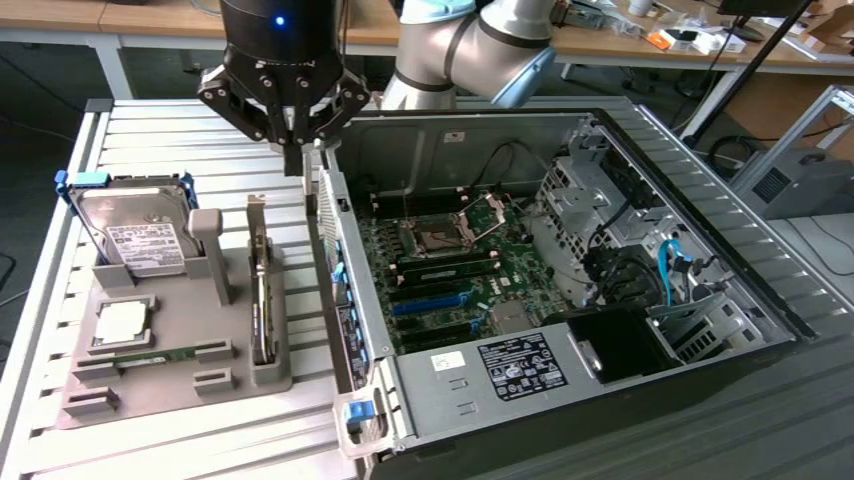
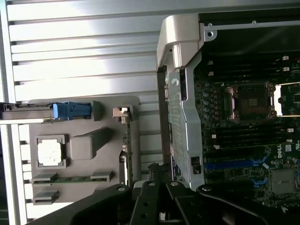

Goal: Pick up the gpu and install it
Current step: 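Reach for the gpu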

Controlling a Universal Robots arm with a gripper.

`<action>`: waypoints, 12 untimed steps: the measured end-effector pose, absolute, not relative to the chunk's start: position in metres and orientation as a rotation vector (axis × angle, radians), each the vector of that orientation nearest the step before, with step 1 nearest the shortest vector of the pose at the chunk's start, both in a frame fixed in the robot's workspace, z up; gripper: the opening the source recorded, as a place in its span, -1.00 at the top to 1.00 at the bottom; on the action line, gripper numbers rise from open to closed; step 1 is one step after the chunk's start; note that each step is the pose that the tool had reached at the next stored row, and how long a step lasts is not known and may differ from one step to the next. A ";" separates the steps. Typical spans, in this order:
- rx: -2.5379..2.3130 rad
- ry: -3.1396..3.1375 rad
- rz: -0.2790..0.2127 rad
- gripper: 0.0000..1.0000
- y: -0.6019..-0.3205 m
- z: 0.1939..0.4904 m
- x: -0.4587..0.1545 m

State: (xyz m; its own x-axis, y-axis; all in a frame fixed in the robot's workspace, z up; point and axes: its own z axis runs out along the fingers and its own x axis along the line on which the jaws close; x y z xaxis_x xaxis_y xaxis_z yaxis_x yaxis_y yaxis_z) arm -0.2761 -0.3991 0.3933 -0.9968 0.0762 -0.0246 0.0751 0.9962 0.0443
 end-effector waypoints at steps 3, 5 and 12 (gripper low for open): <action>0.118 3.112 0.068 0.80 -0.399 0.393 -0.279; 0.118 3.112 0.068 0.80 -0.399 0.393 -0.281; 0.118 3.112 0.068 0.80 -0.399 0.393 -0.283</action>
State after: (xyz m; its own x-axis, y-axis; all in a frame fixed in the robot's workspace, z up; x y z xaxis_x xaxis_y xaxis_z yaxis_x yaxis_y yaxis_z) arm -0.2825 -0.3991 0.3933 -0.9968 0.0762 -0.0246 0.0751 0.9962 0.0443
